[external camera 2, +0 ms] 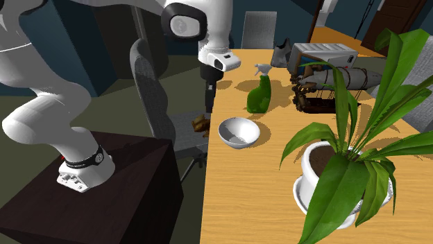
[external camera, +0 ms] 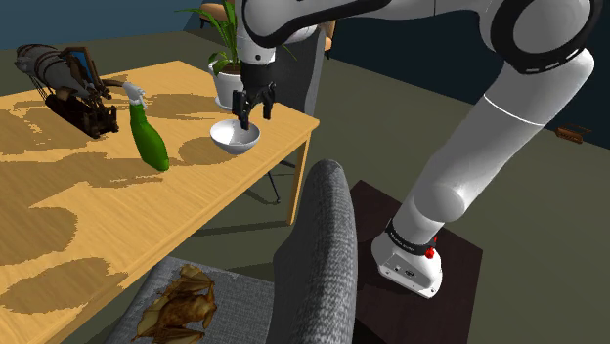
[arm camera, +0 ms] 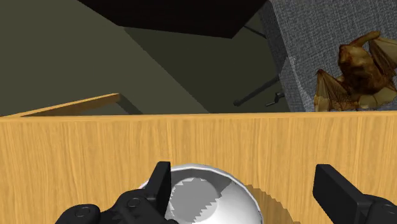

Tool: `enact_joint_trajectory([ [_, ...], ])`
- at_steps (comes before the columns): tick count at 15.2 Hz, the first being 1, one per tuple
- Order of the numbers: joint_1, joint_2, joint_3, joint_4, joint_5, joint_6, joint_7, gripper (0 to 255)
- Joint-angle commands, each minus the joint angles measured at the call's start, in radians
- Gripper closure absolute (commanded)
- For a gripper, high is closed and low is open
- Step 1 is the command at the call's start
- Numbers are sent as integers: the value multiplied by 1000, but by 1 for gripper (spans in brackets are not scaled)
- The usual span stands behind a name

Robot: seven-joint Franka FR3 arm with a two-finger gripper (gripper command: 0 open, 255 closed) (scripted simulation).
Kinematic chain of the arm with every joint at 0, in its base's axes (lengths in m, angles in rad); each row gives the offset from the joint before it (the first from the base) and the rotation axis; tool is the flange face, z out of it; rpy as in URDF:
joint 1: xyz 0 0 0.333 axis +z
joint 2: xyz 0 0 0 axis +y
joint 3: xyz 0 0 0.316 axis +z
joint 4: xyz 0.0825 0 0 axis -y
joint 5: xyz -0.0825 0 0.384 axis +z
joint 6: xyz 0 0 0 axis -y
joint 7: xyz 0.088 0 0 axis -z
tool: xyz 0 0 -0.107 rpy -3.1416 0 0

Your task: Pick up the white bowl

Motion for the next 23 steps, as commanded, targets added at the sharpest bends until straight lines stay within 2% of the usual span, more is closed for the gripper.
enact_joint_trajectory([
  [1, 7, 70, 13, 51, -17, 26, 30, 0],
  [9, 51, 363, 29, 347, -108, 44, 135, 0],
  [18, 54, 395, 26, 287, -116, 135, 137, 0],
  [19, 54, 393, 26, 284, -116, 136, 137, 255],
  [23, 53, 393, 26, 283, -115, 137, 137, 255],
])
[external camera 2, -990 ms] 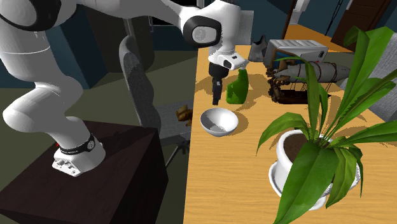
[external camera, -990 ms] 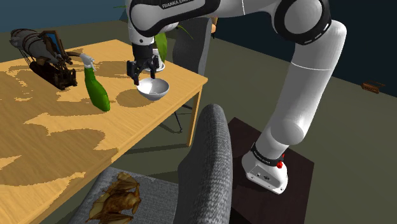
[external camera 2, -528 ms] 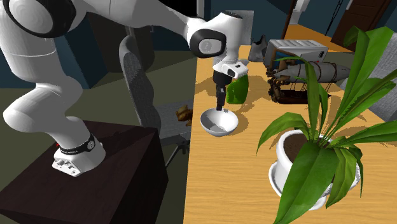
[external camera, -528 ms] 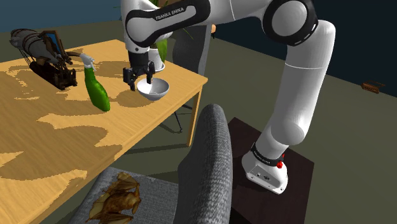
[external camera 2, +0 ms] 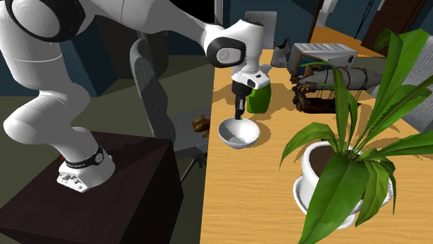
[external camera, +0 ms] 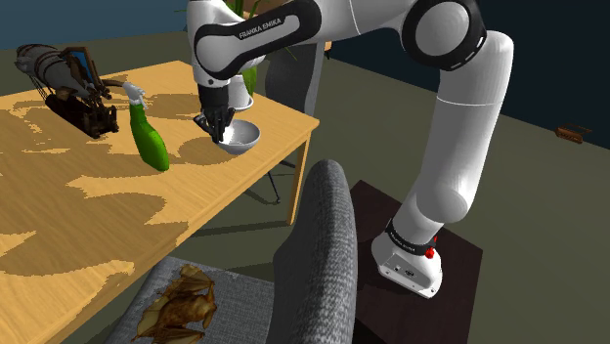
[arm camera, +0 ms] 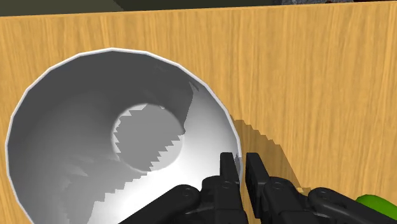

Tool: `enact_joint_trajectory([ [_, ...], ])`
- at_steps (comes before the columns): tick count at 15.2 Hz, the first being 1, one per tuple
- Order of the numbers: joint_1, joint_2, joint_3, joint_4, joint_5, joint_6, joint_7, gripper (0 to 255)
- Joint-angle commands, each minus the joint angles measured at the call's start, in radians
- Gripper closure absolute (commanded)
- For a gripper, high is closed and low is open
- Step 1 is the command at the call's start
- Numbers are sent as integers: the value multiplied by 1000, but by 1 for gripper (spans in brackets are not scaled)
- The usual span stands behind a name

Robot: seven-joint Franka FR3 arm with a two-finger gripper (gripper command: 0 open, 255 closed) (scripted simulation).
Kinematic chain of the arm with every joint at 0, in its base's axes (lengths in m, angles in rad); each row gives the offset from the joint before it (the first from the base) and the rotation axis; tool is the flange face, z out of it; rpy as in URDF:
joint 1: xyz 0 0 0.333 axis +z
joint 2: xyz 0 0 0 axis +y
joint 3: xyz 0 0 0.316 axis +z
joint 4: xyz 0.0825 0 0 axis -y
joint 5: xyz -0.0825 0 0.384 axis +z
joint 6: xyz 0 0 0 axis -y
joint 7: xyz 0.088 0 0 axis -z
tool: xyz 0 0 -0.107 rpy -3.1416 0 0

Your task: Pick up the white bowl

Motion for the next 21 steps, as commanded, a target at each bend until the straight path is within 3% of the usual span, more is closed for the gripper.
enact_joint_trajectory([
  [1, 0, 0, 0, -1, 0, 0, 0, 255],
  [5, 0, 3, 0, 3, -1, -1, 0, 255],
  [21, -2, -50, 5, 138, 13, -187, -2, 255],
])
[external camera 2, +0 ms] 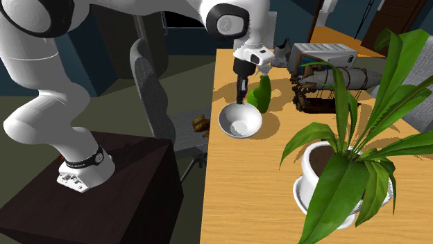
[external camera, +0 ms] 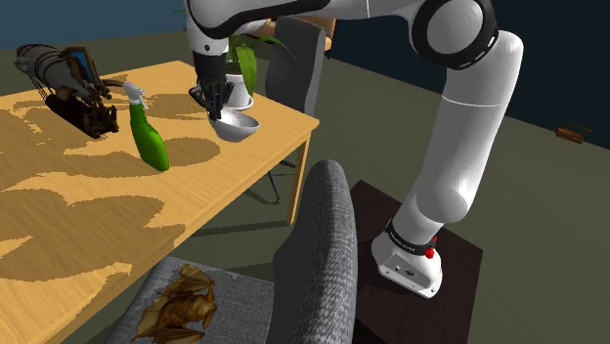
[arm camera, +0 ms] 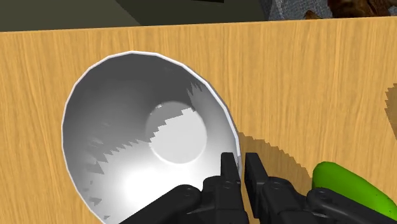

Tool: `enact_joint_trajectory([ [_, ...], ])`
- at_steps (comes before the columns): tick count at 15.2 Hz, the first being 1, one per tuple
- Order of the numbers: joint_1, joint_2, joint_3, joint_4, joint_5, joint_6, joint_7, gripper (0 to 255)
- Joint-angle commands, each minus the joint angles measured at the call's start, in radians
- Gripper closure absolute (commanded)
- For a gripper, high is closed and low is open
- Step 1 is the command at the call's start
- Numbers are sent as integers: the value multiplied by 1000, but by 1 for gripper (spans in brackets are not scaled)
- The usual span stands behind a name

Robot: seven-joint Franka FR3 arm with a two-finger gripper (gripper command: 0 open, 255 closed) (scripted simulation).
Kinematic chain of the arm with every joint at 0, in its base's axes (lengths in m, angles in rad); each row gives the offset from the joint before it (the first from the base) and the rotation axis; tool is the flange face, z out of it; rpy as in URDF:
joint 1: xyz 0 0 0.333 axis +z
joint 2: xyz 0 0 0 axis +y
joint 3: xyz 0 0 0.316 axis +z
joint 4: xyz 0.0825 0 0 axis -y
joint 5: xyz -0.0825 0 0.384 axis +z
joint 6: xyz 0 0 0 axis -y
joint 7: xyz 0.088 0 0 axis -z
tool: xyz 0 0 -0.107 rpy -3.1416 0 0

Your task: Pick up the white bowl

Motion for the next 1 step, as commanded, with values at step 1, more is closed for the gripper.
enact_joint_trajectory([
  [1, 0, -3, 0, 5, 1, -8, 0, 255],
])
